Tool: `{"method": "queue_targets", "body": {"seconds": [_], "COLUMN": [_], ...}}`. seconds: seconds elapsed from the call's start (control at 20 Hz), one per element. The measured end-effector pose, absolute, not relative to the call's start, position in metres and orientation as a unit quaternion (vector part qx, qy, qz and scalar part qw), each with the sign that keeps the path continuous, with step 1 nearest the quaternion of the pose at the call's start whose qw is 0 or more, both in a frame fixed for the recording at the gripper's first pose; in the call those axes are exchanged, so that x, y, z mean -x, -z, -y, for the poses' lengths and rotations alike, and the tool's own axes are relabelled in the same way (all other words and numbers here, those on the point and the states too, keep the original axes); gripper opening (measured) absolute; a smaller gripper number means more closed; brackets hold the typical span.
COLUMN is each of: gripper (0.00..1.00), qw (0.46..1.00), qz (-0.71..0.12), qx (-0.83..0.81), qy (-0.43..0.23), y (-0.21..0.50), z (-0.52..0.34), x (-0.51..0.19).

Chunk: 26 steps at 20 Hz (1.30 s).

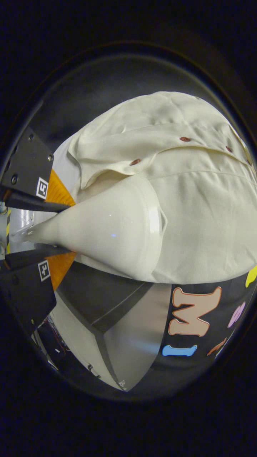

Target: Iron the clothes twice with a garment steamer, once on the left side and once on the right side.

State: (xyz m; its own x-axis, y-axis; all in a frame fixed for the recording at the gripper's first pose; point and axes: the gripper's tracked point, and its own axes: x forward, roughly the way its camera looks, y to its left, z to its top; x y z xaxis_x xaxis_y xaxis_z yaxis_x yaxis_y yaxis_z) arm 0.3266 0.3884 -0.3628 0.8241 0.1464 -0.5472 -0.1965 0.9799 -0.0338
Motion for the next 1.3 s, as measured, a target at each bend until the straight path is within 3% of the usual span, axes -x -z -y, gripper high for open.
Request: {"method": "queue_targets", "body": {"seconds": [0.55, 1.3], "gripper": [0.47, 0.47], "qw": [0.946, 0.966], "qz": [-0.309, -0.248], "qx": [0.038, -0.002], "qy": [-0.085, -0.072], "y": [0.395, 0.303], "z": [-0.378, -0.374], "x": [-0.306, -0.242]}}
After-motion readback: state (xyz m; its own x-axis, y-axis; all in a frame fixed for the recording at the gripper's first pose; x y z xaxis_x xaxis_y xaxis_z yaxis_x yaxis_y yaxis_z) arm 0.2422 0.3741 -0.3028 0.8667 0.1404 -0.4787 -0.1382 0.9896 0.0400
